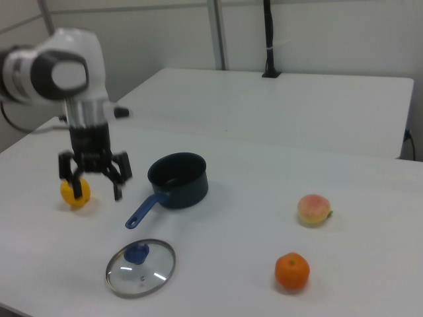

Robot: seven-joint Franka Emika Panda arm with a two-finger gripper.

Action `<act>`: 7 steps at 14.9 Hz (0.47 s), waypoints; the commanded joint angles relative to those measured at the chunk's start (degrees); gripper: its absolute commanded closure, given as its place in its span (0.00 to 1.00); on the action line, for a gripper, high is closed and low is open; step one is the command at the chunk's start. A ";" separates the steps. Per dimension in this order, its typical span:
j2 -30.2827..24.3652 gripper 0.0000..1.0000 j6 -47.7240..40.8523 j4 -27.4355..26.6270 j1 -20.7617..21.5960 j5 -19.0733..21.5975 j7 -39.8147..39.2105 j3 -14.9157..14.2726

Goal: Open lid
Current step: 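Open the gripper, release the lid knob, and raise the gripper away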

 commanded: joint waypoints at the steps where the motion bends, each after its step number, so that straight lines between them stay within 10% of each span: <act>1: 0.31 0.00 -8.99 12.99 0.13 5.17 1.06 -0.15; 7: 2.85 0.00 -6.11 22.15 0.22 10.36 8.27 -0.15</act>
